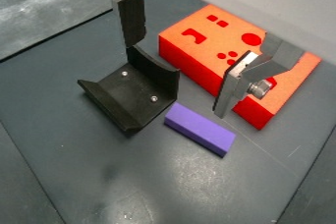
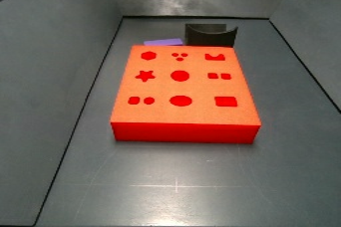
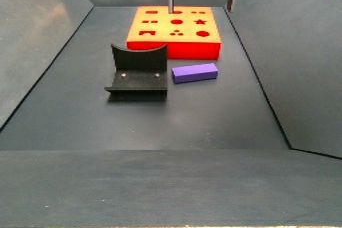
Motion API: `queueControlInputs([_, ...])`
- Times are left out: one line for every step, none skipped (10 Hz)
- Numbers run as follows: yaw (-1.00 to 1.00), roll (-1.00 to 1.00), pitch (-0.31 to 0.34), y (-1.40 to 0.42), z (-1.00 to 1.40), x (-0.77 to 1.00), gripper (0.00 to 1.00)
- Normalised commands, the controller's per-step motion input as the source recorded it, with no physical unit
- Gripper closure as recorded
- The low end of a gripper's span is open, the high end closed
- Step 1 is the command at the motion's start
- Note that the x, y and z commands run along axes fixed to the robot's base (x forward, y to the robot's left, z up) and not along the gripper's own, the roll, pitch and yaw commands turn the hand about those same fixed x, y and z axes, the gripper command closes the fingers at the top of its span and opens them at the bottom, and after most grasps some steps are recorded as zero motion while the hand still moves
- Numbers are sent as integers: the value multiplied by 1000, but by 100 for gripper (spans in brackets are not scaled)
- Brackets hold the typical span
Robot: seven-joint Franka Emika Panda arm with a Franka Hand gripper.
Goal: Pick up the rectangle object. Move up. Place the rectangle object on the fixture. Regrasp the rectangle object. Move to above the board. Insert the rectangle object.
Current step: Pick up the rectangle object.
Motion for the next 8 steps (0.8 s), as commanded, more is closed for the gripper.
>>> queueControlInputs([-780,0,11,-91,-54,-49,0])
queueControlInputs([-1000,-3,-3,0,-94,0,0])
queueControlInputs([-1000,0,-21,0,-114,0,0])
queueControlInputs([-1000,0,-19,0,-117,0,0])
queueControlInputs([-1000,0,-10,0,-117,0,0])
queueControlInputs([-1000,0,0,0,-106,0,0])
queueControlInputs([-1000,0,0,0,-151,0,0])
queueControlInputs([-1000,0,-4,-11,-180,0,0])
